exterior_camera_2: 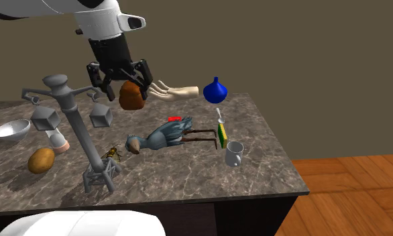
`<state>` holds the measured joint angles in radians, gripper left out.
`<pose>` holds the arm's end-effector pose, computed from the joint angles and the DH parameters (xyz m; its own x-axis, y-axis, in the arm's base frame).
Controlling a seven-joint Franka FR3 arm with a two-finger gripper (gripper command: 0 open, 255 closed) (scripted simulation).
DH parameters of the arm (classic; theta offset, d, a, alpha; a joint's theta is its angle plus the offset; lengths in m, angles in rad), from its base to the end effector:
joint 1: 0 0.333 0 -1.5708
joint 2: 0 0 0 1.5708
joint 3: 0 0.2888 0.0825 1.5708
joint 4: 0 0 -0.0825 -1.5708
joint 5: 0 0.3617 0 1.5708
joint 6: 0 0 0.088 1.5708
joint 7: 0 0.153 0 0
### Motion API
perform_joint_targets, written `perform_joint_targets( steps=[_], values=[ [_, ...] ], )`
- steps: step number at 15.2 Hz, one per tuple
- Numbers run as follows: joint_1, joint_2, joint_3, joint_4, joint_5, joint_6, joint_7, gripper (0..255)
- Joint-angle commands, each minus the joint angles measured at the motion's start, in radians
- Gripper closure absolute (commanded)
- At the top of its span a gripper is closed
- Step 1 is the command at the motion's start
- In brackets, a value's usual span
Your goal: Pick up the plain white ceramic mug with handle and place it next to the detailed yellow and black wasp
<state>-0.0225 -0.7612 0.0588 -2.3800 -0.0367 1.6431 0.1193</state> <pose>0.3175 0.0083 0.5131 0.9949 -0.0951 0.0323 -0.0973 -0.9925 0.0738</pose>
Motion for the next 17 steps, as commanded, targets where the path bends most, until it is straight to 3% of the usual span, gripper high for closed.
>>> perform_joint_targets(
  steps=[1, 9, 17],
  values=[
    [0.0, 0.0, 0.0, 0.0, 0.0, 0.0, 0.0, 0],
    [-0.065, 0.132, -0.097, -0.1, -0.059, 0.25, -0.053, 0],
    [-0.123, 0.344, -0.195, -0.118, -0.094, 0.501, -0.106, 0]
  ],
)
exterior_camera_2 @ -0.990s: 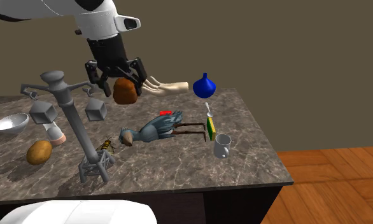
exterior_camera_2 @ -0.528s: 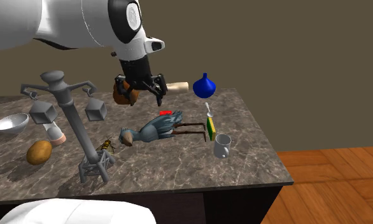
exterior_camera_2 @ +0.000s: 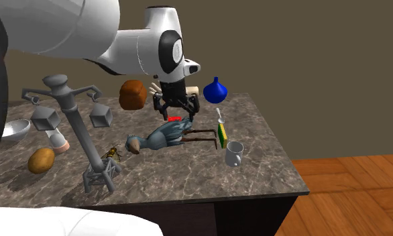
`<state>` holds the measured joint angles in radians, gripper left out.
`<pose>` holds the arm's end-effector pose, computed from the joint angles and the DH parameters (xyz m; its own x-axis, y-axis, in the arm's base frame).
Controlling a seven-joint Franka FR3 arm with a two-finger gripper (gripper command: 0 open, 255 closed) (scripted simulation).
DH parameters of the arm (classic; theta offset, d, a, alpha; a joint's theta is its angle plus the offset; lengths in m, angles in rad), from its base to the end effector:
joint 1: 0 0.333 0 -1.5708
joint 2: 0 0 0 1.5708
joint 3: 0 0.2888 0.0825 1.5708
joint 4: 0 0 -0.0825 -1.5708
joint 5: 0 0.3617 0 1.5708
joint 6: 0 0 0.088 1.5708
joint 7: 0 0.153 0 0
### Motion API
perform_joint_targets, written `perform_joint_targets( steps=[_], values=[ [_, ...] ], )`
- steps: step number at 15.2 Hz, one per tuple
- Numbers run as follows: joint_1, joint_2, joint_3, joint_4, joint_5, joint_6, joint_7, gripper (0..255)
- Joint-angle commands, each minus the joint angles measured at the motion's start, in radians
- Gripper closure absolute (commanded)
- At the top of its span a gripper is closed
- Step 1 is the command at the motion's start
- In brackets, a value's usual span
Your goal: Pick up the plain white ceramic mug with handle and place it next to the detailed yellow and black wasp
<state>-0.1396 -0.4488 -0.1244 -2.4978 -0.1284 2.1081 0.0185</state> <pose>0.3892 -0.1146 0.3870 0.9770 -0.2057 0.0569 -0.2090 -0.9761 0.0589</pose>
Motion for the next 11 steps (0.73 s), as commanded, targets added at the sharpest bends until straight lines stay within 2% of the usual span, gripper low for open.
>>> perform_joint_targets(
  steps=[1, 6, 11],
  values=[
    [-0.012, 0.063, -0.024, 0.004, -0.004, 0.066, -0.013, 0],
    [-0.037, 0.23, -0.083, 0.042, 0.009, 0.206, -0.06, 0],
    [-0.058, 0.411, -0.133, 0.111, 0.063, 0.326, -0.126, 0]
  ],
)
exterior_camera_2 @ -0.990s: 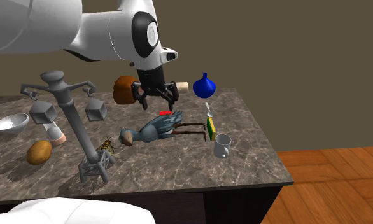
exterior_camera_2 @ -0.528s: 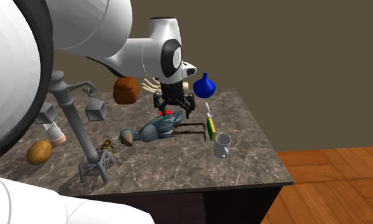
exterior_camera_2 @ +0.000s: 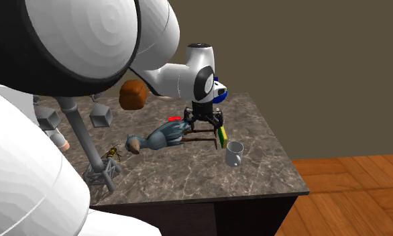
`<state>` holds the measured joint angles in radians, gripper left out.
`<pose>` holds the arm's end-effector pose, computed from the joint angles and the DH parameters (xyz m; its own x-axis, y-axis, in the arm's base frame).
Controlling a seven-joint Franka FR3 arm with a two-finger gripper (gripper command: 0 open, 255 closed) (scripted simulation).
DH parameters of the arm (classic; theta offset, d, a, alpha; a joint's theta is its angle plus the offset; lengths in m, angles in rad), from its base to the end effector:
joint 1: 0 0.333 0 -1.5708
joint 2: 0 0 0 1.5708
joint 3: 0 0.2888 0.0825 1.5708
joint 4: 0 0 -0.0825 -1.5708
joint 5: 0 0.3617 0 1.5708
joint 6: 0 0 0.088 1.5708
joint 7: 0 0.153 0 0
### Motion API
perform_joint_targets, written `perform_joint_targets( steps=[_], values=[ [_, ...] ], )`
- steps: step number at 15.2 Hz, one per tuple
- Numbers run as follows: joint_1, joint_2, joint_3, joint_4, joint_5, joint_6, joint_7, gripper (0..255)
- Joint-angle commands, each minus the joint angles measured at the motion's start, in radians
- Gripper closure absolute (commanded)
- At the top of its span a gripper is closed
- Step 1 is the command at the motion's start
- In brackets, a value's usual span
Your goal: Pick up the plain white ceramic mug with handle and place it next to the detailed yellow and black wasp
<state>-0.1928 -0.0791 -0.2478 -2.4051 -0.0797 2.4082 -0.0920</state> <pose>0.4330 -0.2062 0.2932 0.9556 -0.2850 0.0753 -0.2888 -0.9563 0.0456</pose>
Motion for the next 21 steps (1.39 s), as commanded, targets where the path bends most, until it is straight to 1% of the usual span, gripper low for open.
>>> perform_joint_targets(
  steps=[1, 6, 12, 21],
  values=[
    [-0.01, 0.079, -0.018, 0.035, 0.031, 0.047, -0.032, 0],
    [-0.051, 0.268, -0.034, 0.14, 0.132, 0.13, -0.123, 0],
    [-0.138, 0.491, -0.008, 0.305, 0.249, 0.186, -0.219, 0],
    [-0.164, 0.587, 0.023, 0.331, 0.285, 0.255, -0.245, 0]
  ],
)
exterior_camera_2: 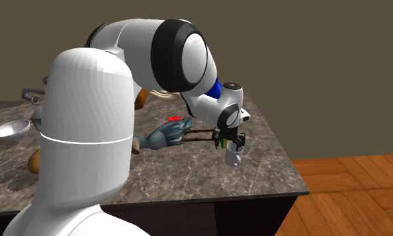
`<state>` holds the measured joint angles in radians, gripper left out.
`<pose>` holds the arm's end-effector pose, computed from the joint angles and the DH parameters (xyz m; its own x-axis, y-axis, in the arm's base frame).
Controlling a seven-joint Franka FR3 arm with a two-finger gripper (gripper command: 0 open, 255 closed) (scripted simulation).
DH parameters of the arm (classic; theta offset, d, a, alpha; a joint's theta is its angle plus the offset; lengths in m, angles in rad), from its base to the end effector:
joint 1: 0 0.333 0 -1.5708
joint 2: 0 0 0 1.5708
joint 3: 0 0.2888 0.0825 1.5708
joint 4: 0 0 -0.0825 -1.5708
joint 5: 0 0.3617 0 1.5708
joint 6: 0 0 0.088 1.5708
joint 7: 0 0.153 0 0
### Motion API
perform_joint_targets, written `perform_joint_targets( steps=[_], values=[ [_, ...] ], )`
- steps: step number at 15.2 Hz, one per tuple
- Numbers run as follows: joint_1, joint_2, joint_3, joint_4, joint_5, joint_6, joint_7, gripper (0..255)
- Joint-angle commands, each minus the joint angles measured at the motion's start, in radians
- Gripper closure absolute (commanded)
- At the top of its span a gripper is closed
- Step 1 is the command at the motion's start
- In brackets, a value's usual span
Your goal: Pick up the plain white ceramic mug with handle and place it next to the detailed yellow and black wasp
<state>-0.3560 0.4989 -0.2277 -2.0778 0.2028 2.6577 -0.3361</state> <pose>0.4776 -0.3226 0.1478 0.9210 -0.3776 0.0961 -0.3819 -0.9237 0.0301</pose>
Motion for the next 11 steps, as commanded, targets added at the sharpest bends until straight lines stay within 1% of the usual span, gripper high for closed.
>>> perform_joint_targets(
  steps=[1, 7, 8, 11],
  values=[
    [-0.001, 0.009, 0.003, 0.004, 0.003, 0.005, -0.001, 0],
    [-0.001, 0.009, 0.003, 0.004, 0.003, 0.005, -0.001, 0],
    [-0.001, 0.009, 0.003, 0.004, 0.003, 0.005, -0.001, 255],
    [-0.001, 0.009, 0.003, 0.004, 0.003, 0.005, -0.001, 255]
  ],
)
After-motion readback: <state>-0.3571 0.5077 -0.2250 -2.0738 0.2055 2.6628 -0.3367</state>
